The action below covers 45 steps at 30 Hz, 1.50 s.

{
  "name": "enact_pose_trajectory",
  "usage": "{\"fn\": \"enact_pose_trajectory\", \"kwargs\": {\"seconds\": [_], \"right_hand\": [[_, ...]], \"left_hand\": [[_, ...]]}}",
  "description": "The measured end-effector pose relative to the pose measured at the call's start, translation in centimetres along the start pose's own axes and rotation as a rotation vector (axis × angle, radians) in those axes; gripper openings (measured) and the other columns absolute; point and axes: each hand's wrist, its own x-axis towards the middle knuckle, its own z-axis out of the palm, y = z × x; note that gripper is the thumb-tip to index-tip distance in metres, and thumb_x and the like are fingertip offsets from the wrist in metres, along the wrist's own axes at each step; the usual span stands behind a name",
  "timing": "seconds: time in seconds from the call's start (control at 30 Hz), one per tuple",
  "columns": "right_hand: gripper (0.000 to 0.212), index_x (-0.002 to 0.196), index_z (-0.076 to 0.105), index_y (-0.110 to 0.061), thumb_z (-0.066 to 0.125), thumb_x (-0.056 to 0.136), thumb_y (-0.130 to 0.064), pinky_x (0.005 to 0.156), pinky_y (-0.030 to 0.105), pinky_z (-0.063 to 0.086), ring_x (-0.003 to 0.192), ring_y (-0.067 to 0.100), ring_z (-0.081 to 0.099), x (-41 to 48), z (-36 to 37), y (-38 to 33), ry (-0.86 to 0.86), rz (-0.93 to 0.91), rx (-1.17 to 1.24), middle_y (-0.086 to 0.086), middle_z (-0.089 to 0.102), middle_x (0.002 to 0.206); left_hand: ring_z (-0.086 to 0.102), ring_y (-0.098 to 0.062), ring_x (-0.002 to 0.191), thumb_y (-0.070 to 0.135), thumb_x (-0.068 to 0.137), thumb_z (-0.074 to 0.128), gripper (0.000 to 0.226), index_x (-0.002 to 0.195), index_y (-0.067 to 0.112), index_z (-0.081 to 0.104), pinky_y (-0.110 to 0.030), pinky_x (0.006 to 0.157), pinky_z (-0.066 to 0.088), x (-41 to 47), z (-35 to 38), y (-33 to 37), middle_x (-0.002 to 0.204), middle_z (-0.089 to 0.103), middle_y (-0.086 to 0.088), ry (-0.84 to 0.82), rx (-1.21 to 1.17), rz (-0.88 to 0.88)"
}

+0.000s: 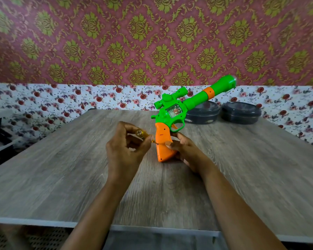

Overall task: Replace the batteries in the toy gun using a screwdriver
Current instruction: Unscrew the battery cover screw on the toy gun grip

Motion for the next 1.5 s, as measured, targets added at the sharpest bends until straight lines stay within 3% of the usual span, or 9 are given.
{"fn": "enact_pose_trajectory", "kwargs": {"seconds": [0.17,0.4,0.53,0.8,0.9,1.0,1.17,1.33,1.5], "right_hand": [[0.031,0.115,0.046,-0.029,0.053,0.091,-0.012,0.094,0.040,0.049,0.101,0.013,0.060,-0.08,-0.02,-0.05,-0.002,-0.002,-0.009,-0.007,0.062,0.108],[0.032,0.118,0.044,-0.028,0.053,0.092,-0.010,0.097,0.043,0.047,0.101,0.014,0.060,0.03,-0.14,-0.01,0.007,0.007,0.002,-0.005,0.063,0.107],[0.034,0.120,0.047,-0.025,0.054,0.091,-0.010,0.102,0.051,0.043,0.108,0.022,0.060,0.20,-0.14,0.18,0.019,0.009,0.005,-0.001,0.064,0.111],[0.034,0.120,0.045,-0.026,0.053,0.091,-0.010,0.093,0.038,0.050,0.100,0.014,0.061,0.12,-0.08,0.07,-0.004,-0.009,0.004,-0.006,0.064,0.108],[0.034,0.120,0.046,-0.028,0.054,0.091,-0.012,0.095,0.040,0.049,0.103,0.014,0.061,0.12,-0.11,0.11,-0.001,-0.003,0.000,-0.006,0.064,0.109],[0.034,0.120,0.045,-0.027,0.053,0.091,-0.012,0.093,0.039,0.050,0.101,0.013,0.061,-0.01,-0.15,0.07,-0.004,-0.003,-0.003,-0.007,0.064,0.107],[0.035,0.121,0.043,-0.028,0.054,0.091,-0.012,0.099,0.043,0.046,0.106,0.017,0.059,0.15,-0.23,0.14,-0.002,0.008,-0.007,-0.006,0.062,0.109],[0.033,0.118,0.047,-0.028,0.054,0.090,-0.012,0.100,0.044,0.045,0.111,0.021,0.059,0.43,-0.28,0.45,0.003,0.006,-0.001,-0.003,0.063,0.113],[0.039,0.125,0.045,-0.023,0.057,0.089,-0.013,0.101,0.049,0.044,0.107,0.022,0.061,0.54,-0.29,0.57,0.006,0.005,0.002,-0.001,0.064,0.111]], "left_hand": [[0.063,-0.002,0.080,0.013,0.084,0.069,0.037,0.112,0.034,0.055,-0.005,0.066,0.048,0.19,-0.15,-0.55,0.093,0.060,-0.002,-0.063,0.081,0.137],[0.070,-0.006,0.075,0.021,0.085,0.045,0.039,0.122,0.023,0.053,-0.024,0.069,0.058,0.03,-0.14,-0.33,0.096,0.068,0.000,-0.137,-0.036,0.089],[0.069,0.000,0.071,0.033,0.087,0.053,0.029,0.116,0.027,0.054,-0.019,0.064,0.057,0.14,-0.14,-0.20,0.098,0.066,0.016,-0.108,0.003,0.078],[0.066,-0.001,0.070,0.017,0.078,0.075,0.034,0.088,0.033,0.046,-0.007,0.059,0.048,0.20,-0.11,0.06,0.084,0.062,0.013,-0.006,0.030,0.040],[0.067,-0.005,0.071,0.033,0.083,0.065,0.027,0.103,0.043,0.051,-0.019,0.061,0.055,0.34,-0.31,-0.11,0.089,0.063,0.003,-0.042,0.034,0.089],[0.067,-0.007,0.075,0.029,0.085,0.053,0.028,0.110,0.042,0.053,-0.025,0.066,0.057,0.21,-0.18,-0.09,0.096,0.062,-0.001,-0.078,0.011,0.108],[0.069,-0.004,0.071,0.026,0.089,0.048,0.039,0.127,0.023,0.052,-0.022,0.066,0.058,0.15,-0.28,-0.55,0.094,0.065,0.016,-0.076,0.018,0.108],[0.066,-0.006,0.066,0.026,0.082,0.069,0.024,0.102,0.029,0.055,-0.008,0.057,0.046,0.20,-0.30,-0.05,0.091,0.067,0.005,-0.018,0.039,0.078],[0.067,-0.009,0.065,0.016,0.082,0.070,0.036,0.092,0.039,0.045,-0.015,0.055,0.051,0.24,-0.17,-0.03,0.090,0.064,0.008,-0.014,0.029,0.062]]}}
